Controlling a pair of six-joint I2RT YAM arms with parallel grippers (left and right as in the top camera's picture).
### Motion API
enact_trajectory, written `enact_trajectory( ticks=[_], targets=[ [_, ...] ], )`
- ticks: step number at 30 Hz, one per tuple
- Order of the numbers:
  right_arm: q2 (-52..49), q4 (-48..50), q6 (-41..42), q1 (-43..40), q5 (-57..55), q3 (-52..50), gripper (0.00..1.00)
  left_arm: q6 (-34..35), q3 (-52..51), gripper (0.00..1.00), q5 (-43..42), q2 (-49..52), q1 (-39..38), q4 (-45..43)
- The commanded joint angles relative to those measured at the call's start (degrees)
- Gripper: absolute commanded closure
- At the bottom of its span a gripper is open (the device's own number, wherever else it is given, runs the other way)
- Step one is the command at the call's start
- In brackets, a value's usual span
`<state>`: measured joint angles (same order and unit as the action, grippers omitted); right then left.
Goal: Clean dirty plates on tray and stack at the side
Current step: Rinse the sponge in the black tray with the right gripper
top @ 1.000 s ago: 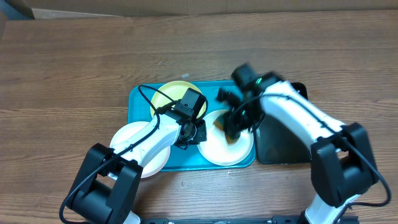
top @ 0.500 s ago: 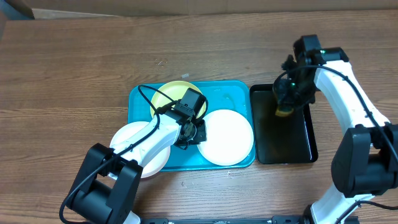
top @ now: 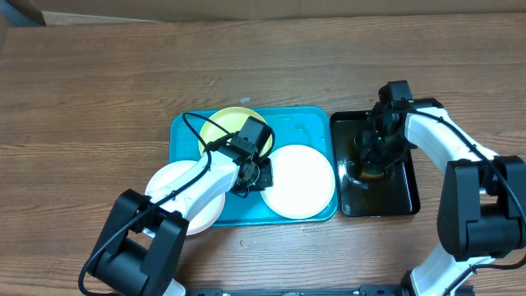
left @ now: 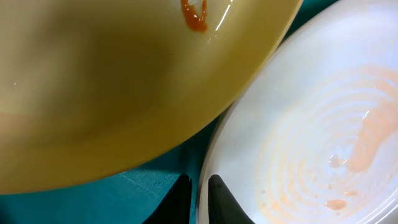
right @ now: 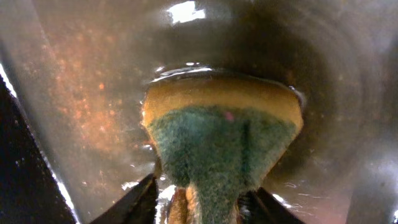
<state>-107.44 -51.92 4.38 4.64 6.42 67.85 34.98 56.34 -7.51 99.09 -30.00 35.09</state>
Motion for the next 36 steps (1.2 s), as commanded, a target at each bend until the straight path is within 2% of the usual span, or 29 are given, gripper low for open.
enact_trajectory(
  ticks=[1, 3, 7, 12, 15, 20, 22, 23, 24, 25, 26, 27, 28, 29, 30, 32, 34, 36],
  targets=[
    [0.8, 1.2, 0.4, 0.1, -0.4, 0.0, 0.42, -0.3, -0.3, 0.83, -0.2, 0.7, 0.0, 0.0],
    [0.8, 1.7, 0.4, 0.1, -0.4, 0.0, 0.32, -0.3, -0.3, 0.80, -0.2, 0.7, 0.0, 0.0],
    [0.8, 2.2, 0.5, 0.2, -0.4, 0.0, 0.24, -0.3, -0.3, 0.78, -0.2, 0.7, 0.0, 0.0],
    [0.8, 2.7, 0.7, 0.9, -0.4, -0.5, 0.24, -0.3, -0.3, 0.76, -0.2, 0.7, 0.0, 0.0],
    [0.8, 3.9, 3.8, 0.9, -2.8, -1.5, 0.15, -0.3, -0.3, 0.73, -0.2, 0.7, 0.0, 0.0],
    [0.8, 5.2, 5.8, 0.9, -4.7, -3.4, 0.16, -0.3, -0.3, 0.73, -0.2, 0.7, 0.0, 0.1],
    [0.8, 5.0, 5.7, 0.9, -4.7, -3.4, 0.23, -0.3, -0.3, 0.73, -0.2, 0.7, 0.0, 0.0],
    [0.8, 4.9, 5.7, 0.9, -4.7, -3.4, 0.35, -0.3, -0.3, 0.73, -0.2, 0.7, 0.0, 0.0],
    [0.8, 4.9, 5.7, 0.9, -4.7, -3.4, 0.54, -0.3, -0.3, 0.73, -0.2, 0.7, 0.0, 0.0],
    [0.8, 4.9, 5.7, 0.9, -4.7, -3.4, 0.80, -0.3, -0.3, 0.73, -0.2, 0.7, 0.0, 0.0],
    [0.8, 4.9, 5.7, 0.9, -4.7, -3.4, 0.96, -0.3, -0.3, 0.73, -0.2, 0.7, 0.0, 0.0],
    [0.8, 4.9, 5.7, 0.9, -4.7, -3.4, 0.89, -0.3, -0.3, 0.72, -0.2, 0.7, 0.0, 0.0],
    [0.8, 5.0, 5.7, 0.9, -4.7, -3.4, 0.58, -0.3, -0.3, 0.72, -0.2, 0.7, 0.0, 0.0],
    [0.8, 5.2, 5.7, 0.9, -4.7, -3.4, 0.38, -0.3, -0.3, 0.72, -0.2, 0.7, 0.0, 0.1],
    [0.8, 5.2, 5.7, 0.9, -4.7, -3.4, 0.24, -0.3, -0.3, 0.72, -0.2, 0.7, 0.0, 0.1],
    [0.8, 4.6, 5.7, 0.9, -4.7, -3.4, 0.22, -0.3, -0.3, 0.71, -0.2, 0.7, 0.0, 0.1],
    [0.8, 2.5, 5.9, 0.9, -4.6, -3.4, 0.26, -0.3, -0.3, 0.71, -0.2, 0.7, 0.0, 0.1],
    [0.8, -0.4, 6.4, 0.9, -3.6, -3.4, 0.40, -0.3, -0.3, 0.71, -0.2, 0.7, 0.0, 0.1]
  ],
)
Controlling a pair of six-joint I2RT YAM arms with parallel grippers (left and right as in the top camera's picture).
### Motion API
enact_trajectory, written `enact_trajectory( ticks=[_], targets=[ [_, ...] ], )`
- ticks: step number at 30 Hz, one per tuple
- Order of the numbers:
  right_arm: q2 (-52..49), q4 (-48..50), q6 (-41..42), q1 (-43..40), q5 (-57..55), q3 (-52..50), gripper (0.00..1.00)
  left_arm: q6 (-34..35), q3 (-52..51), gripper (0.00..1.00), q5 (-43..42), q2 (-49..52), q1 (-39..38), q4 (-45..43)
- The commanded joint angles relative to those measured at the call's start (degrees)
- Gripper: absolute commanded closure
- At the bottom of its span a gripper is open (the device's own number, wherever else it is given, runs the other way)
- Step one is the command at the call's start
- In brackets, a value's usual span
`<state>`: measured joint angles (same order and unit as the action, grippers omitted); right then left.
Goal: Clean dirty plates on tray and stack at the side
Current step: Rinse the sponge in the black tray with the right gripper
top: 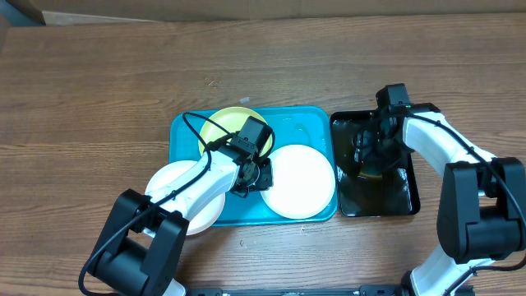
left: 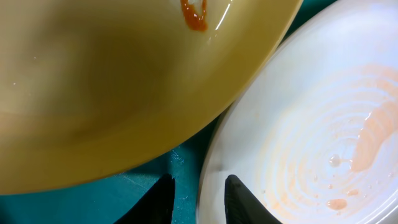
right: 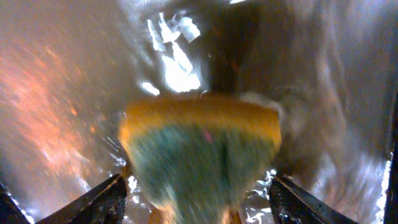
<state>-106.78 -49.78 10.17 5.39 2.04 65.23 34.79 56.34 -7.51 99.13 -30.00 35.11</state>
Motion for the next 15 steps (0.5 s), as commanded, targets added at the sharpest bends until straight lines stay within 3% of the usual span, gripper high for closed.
enact_trajectory(
  ticks=[1, 3, 5, 7, 8, 9, 10, 15],
  targets=[
    [0.1, -3.8, 0.6, 0.2, 1.4, -0.8, 0.47, -0.1, -0.3, 0.71, -0.2, 0.6, 0.0, 0.1],
    [0.1, -5.1, 0.5, 0.2, 1.5, -0.8, 0.67, -0.1, -0.3, 0.70, -0.2, 0.6, 0.0, 0.0],
    [0.1, -5.5, 0.5, 0.2, 1.5, -0.8, 0.96, -0.1, -0.3, 0.70, -0.2, 0.6, 0.0, 0.0],
    [0.1, -5.4, 0.5, 0.2, 1.5, -0.8, 0.96, -0.1, -0.3, 0.70, -0.2, 0.6, 0.0, 0.0],
    [0.1, -5.2, 0.5, 0.2, 1.5, -0.7, 0.81, -0.1, -0.3, 0.69, -0.2, 0.6, 0.0, 0.0],
    [0.1, -4.9, 0.5, 0.2, 1.4, -0.7, 0.47, -0.1, -0.3, 0.69, -0.2, 0.6, 0.0, 0.0],
    [0.1, -4.0, 0.5, 0.1, 1.3, -0.6, 0.30, -0.1, -0.3, 0.68, -0.2, 0.6, 0.0, 0.0],
    [0.1, 1.6, 0.3, 0.0, 0.2, 0.1, 0.19, -0.1, -0.3, 0.67, -0.2, 0.6, 0.0, 0.0]
  ],
)
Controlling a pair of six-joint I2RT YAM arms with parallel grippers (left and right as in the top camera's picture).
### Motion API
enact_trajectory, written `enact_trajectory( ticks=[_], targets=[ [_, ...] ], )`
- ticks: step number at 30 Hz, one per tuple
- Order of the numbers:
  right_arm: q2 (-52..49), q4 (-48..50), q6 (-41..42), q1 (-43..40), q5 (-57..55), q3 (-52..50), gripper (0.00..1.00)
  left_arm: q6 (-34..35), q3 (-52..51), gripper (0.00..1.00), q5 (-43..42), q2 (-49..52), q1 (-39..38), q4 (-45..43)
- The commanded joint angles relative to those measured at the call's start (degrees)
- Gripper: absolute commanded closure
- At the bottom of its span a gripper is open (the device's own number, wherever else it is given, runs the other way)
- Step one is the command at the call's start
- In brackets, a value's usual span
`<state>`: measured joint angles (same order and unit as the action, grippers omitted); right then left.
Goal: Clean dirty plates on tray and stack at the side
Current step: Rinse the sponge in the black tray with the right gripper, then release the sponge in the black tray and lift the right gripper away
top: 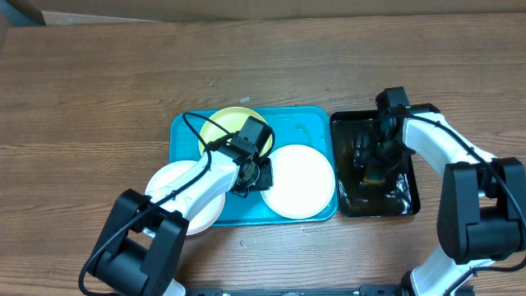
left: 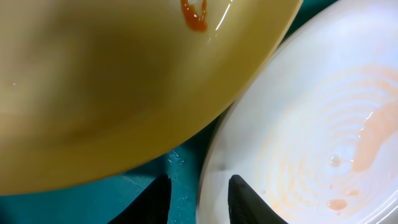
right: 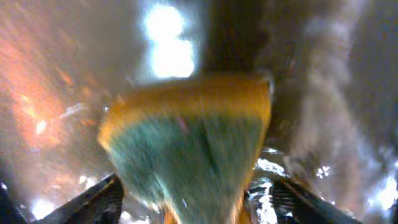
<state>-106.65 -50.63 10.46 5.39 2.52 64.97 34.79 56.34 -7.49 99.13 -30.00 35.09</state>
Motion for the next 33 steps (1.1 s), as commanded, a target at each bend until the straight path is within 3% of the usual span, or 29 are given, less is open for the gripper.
enact_trajectory(
  ticks=[1, 3, 4, 5, 6, 8, 9, 10, 11, 12, 16, 23, 27, 33],
  targets=[
    [0.0, 3.4, 0.0, 0.0, -0.3, 0.3, 0.19, -0.1, -0.3, 0.67, -0.2, 0.6, 0.0, 0.0],
    [0.0, 4.6, 0.0, 0.0, -0.3, 0.3, 0.24, -0.1, -0.3, 0.68, -0.2, 0.6, 0.0, 0.0],
    [0.0, 4.8, 0.0, 0.0, -0.3, 0.3, 0.48, -0.1, -0.3, 0.71, -0.3, 0.6, 0.0, 0.0],
    [0.0, 5.0, 0.0, 0.0, -0.3, 0.3, 0.82, -0.1, -0.3, 0.75, -0.2, 0.6, 0.0, 0.0],
    [0.0, 5.1, 0.0, 0.0, -0.3, 0.3, 0.96, -0.1, -0.3, 0.79, -0.3, 0.6, 0.0, 0.0],
    [0.0, 5.3, 0.0, 0.0, -0.3, 0.3, 0.96, -0.1, -0.3, 0.93, -0.3, 0.6, 0.0, 0.1],
    [0.0, 5.4, 0.1, -0.1, -0.1, 0.4, 0.91, -0.1, -0.3, 0.96, -0.3, 0.6, 0.0, 0.1],
    [0.0, 5.3, 0.1, -0.3, 0.5, 0.8, 0.65, -0.1, -0.3, 0.94, -0.3, 0.6, 0.0, 0.2],
    [0.0, 4.9, 0.0, -0.6, 1.2, 1.3, 0.46, -0.1, -0.3, 0.88, -0.3, 0.6, 0.0, 0.2],
    [0.0, 4.3, 0.0, -0.8, 2.5, 2.2, 0.40, -0.1, -0.3, 0.80, -0.2, 0.6, 0.0, 0.2],
    [0.0, 1.0, 0.0, -1.8, 5.1, 7.3, 0.33, -0.1, -0.3, 0.78, -0.2, 0.6, 0.0, 0.2],
    [0.0, -4.1, 0.1, -3.8, 5.1, 16.5, 0.28, -0.1, -0.3, 0.84, -0.2, 0.6, 0.0, 0.5],
    [0.0, -5.8, 0.3, -6.2, 5.3, 19.3, 0.19, -0.1, -0.3, 0.87, -0.2, 0.6, 0.0, 0.6],
    [0.0, -6.1, 0.3, -14.4, 7.9, 19.9, 0.07, -0.1, -0.3, 0.82, -0.2, 0.6, 0.0, 0.7]
  ],
)
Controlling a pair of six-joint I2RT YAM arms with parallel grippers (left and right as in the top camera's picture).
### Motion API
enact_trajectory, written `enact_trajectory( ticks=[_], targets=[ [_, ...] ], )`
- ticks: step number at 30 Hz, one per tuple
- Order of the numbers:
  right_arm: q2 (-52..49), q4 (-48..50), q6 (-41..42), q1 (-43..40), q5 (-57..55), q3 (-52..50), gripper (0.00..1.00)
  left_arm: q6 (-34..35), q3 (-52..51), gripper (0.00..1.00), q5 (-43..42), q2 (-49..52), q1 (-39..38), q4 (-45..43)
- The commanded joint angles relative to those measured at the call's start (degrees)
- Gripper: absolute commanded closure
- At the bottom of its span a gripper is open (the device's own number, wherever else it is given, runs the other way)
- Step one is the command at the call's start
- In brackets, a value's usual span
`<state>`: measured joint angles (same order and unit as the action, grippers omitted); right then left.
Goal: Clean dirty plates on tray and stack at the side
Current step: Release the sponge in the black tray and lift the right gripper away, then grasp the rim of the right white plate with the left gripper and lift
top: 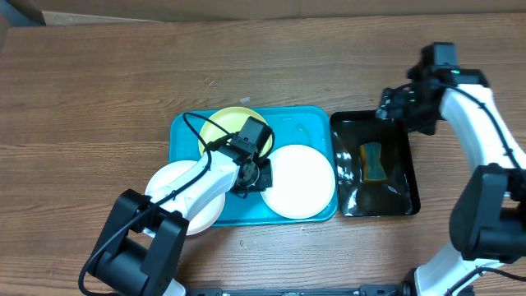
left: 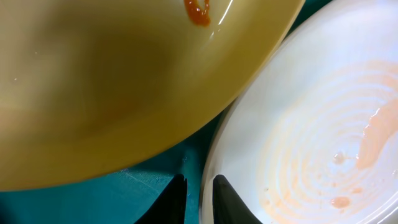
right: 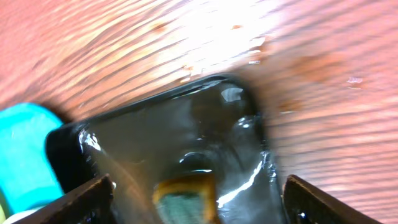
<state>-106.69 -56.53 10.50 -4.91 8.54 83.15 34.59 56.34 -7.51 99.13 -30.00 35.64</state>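
A white plate [top: 300, 181] smeared with orange sauce [left: 311, 124] lies on the teal tray [top: 185, 131], next to a yellow plate [top: 222, 125] [left: 124, 81] with a red blob. My left gripper [top: 256, 174] [left: 200, 202] is low on the tray, its fingers close together on either side of the white plate's rim. The yellow-and-green sponge [top: 374, 160] [right: 186, 199] lies in the water of the black tray [top: 411, 197]. My right gripper [top: 393, 107] [right: 199, 208] hangs open above that tray's far right corner, holding nothing.
A second white plate [top: 177, 193] sits at the teal tray's near left corner, partly under my left arm. The black tray's wall [right: 68, 149] adjoins the teal tray [right: 25, 162]. Bare wooden table [top: 99, 99] surrounds both trays.
My right gripper was down in the black tray with the sponge between its spread fingers; now it is raised near the far right corner and the sponge lies alone. My left fingers have narrowed on the white plate's rim.
At first my right gripper was shut on the sponge in the water and my left fingers pinched the white plate's rim. Then both grippers stood open, the sponge still in the water. Now the right one is up and away, and the left has shut again.
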Motion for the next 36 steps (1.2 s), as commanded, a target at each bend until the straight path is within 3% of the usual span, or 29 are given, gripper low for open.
enact_trajectory(
  ticks=[1, 5, 24, 36],
  targets=[
    [0.1, -0.6, 0.2, -5.4, 2.5, 1.7, 0.00, 0.1, -0.3, 0.83, -0.2, 0.6, 0.0, 0.2],
    [0.1, -1.9, 0.2, -9.0, 2.7, 1.7, 0.00, 0.1, -0.3, 0.96, -0.2, 0.6, 0.0, 0.1],
    [0.1, -0.8, 0.2, -10.9, 2.7, 1.7, 0.00, -6.8, 13.3, 0.96, 1.0, 0.5, 0.0, 13.0],
    [0.1, -0.8, 0.2, -10.9, 2.7, 1.7, 0.00, -9.4, 25.6, 0.96, 11.6, 0.5, 0.0, 24.2]
  ],
)
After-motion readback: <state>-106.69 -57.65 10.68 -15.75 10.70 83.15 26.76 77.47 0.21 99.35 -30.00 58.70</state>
